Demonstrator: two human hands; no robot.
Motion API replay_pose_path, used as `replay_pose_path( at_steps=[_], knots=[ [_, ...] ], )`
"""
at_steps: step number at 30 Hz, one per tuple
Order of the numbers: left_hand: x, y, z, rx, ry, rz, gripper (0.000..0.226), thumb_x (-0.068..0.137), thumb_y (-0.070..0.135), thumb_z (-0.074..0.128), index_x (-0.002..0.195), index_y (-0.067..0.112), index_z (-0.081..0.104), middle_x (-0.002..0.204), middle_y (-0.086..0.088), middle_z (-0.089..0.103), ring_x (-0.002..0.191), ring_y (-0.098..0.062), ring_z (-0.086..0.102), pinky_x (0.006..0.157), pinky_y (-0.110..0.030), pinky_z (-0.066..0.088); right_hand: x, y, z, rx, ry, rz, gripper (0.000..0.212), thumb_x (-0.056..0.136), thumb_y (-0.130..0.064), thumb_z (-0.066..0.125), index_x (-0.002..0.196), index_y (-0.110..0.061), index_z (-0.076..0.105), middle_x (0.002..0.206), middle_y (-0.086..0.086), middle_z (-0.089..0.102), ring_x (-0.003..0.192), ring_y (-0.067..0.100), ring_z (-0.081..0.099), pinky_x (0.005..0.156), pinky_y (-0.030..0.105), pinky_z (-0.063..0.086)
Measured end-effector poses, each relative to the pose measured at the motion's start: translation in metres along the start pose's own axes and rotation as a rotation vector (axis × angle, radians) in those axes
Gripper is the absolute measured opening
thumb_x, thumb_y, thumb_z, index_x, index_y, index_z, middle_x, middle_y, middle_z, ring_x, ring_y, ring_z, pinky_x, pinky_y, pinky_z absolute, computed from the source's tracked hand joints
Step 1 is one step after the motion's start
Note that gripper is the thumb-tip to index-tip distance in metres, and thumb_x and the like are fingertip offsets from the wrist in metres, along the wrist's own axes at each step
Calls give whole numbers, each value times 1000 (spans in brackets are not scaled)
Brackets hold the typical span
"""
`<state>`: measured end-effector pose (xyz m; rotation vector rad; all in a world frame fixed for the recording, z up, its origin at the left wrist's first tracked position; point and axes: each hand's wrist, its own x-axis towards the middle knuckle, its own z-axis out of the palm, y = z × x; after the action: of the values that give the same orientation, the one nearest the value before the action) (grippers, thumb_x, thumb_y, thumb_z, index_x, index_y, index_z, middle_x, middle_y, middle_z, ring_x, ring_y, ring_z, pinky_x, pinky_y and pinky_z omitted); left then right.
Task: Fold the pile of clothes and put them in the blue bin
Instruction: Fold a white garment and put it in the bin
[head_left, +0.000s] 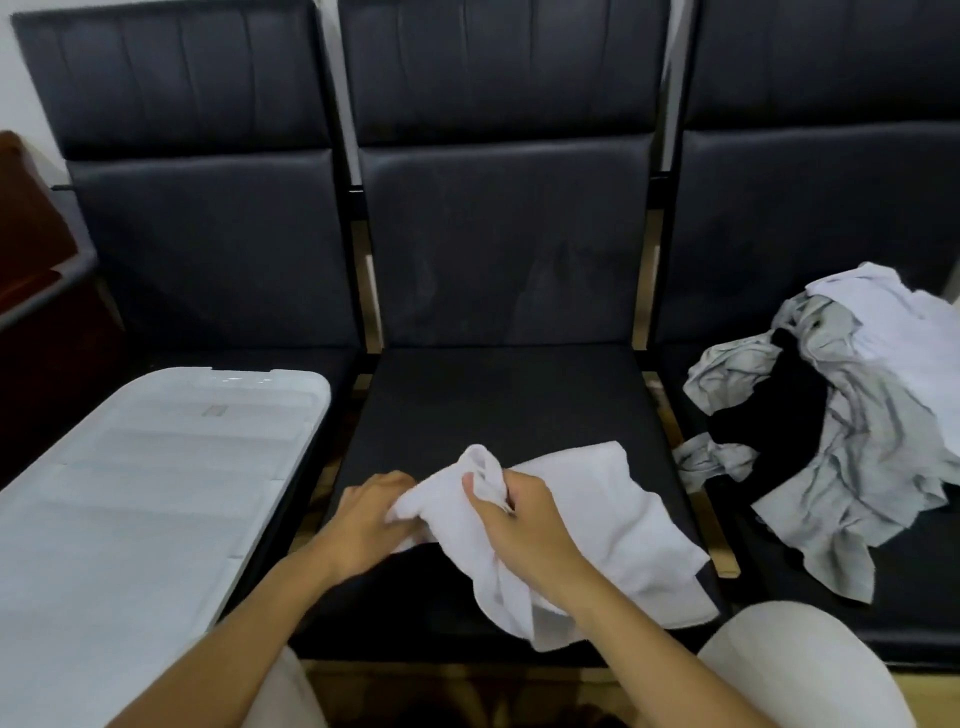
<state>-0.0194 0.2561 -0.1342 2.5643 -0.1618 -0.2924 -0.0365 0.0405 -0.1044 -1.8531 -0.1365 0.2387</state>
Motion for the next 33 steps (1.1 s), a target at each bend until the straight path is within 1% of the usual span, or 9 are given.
replay_pose_path(
  at_steps=[2, 5, 8, 11, 14, 22, 24, 28, 33],
  knots=[
    [17, 7, -3, -216, 117, 25, 10, 82, 36, 64, 86, 28, 70, 86, 5, 71, 86, -16, 69, 82, -45, 55, -5, 2, -25, 34, 82, 44, 47, 102, -34, 51, 57, -27, 41, 40, -16, 44, 42, 0, 45, 44, 11, 33],
    [55, 52, -2, -393, 203, 158, 28, 87, -1, 64, 86, 25, 74, 88, 5, 74, 84, -11, 70, 78, -40, 57, -13, 22, -71, -33, 328, 81, 52, 98, -27, 56, 53, -17, 33, 38, -9, 33, 39, 6, 34, 41, 17, 27],
    [100, 104, 19, -456, 216, 247, 19, 88, 15, 70, 101, 28, 67, 99, 9, 70, 95, -10, 66, 88, -40, 56, -25, 51, -120, -247, 459, 229, 42, 93, -24, 57, 55, -15, 42, 50, -6, 47, 50, 10, 50, 49, 26, 41],
    [136, 126, 58, -214, 43, 124, 70, 84, 46, 72, 144, 39, 36, 134, 10, 53, 127, -16, 48, 114, -46, 33, -33, 82, -152, -653, 254, 484, 15, 93, -31, 55, 85, -18, 55, 86, 3, 60, 80, 23, 61, 68, 34, 49],
    [156, 129, 98, 60, -246, -19, 96, 84, 58, 66, 157, 25, 14, 159, -4, 27, 148, -27, 23, 121, -52, 16, -27, 108, -159, -696, 121, 569, 45, 94, -37, 57, 129, -10, 48, 129, 10, 53, 119, 29, 54, 91, 34, 47],
    [154, 138, 62, -103, -404, -25, 38, 82, 34, 77, 115, 22, 63, 116, 3, 63, 101, -14, 64, 91, -38, 56, 12, 110, -128, -602, 97, 529, 50, 77, -44, 70, 119, -20, 59, 121, -1, 62, 110, 21, 60, 85, 24, 46],
    [125, 123, 32, -216, -346, 84, 22, 83, 25, 78, 103, 27, 68, 105, 9, 68, 96, -7, 67, 88, -32, 57, 22, 96, -126, -471, 90, 492, 36, 72, -38, 77, 101, -20, 68, 107, -3, 67, 101, 18, 65, 87, 25, 51],
    [32, 80, -36, -316, 12, 226, 15, 81, 5, 76, 81, 14, 63, 77, 8, 66, 72, -1, 61, 65, -21, 50, 29, 29, -96, -471, -19, 162, 19, 79, -24, 67, 67, -16, 56, 67, 0, 62, 61, 15, 57, 49, 26, 40],
    [-107, 10, -107, -286, 470, 131, 26, 77, 1, 66, 86, 26, 66, 83, 15, 70, 74, 5, 61, 66, -10, 46, 16, -69, -9, -488, -164, -305, 32, 85, -9, 57, 98, -36, 66, 78, -10, 70, 73, 12, 66, 61, 34, 54]
  ],
)
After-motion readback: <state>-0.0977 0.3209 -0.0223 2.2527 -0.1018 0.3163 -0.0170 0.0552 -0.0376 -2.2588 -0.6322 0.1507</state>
